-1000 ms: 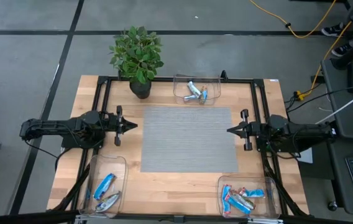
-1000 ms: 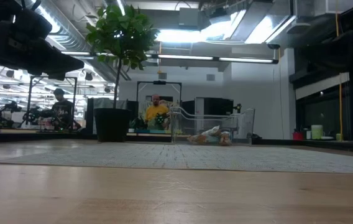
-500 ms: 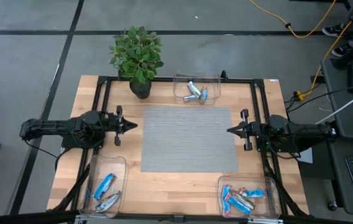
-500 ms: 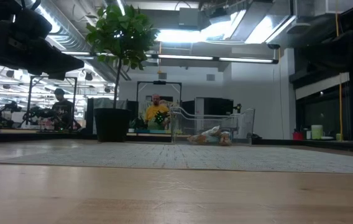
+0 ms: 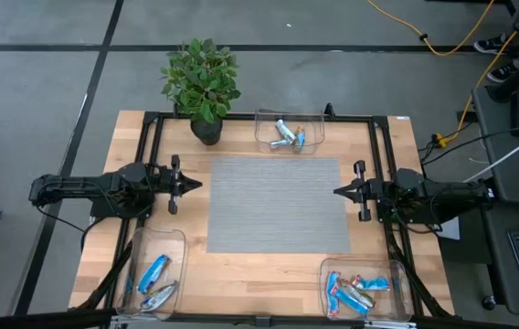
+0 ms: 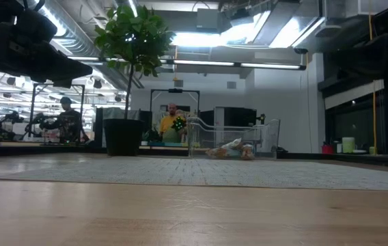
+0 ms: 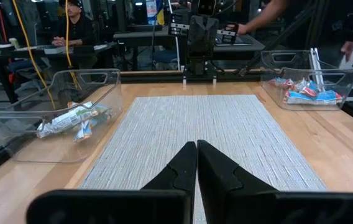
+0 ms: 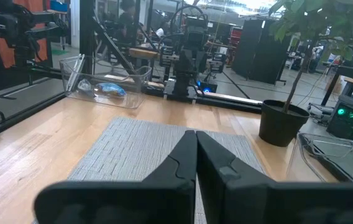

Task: Pick and place Granola Bars by type
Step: Return to Home Position

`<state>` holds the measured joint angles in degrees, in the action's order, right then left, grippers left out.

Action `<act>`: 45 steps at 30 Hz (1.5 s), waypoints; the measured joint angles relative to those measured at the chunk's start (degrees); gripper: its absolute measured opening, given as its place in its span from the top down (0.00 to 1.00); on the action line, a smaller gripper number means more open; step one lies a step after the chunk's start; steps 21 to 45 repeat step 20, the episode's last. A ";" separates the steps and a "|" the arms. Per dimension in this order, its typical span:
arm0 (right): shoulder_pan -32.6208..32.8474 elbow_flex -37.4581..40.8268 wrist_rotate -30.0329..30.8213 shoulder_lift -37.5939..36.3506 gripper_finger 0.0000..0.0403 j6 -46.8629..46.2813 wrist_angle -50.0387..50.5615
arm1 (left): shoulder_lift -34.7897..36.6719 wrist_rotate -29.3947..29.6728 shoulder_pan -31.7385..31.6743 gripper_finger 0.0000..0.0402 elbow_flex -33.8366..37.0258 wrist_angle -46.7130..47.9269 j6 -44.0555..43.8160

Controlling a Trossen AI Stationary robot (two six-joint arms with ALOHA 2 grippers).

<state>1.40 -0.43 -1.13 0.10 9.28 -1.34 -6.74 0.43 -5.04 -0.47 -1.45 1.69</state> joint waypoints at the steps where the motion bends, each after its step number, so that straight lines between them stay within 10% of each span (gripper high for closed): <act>1: 0.01 0.00 0.00 0.00 0.98 -0.02 0.00 | 0.00 -0.01 0.02 0.99 0.00 0.00 0.00; 45: -0.01 0.00 0.02 0.00 0.98 -0.01 -0.01 | 0.00 0.00 0.00 0.98 0.00 0.00 0.00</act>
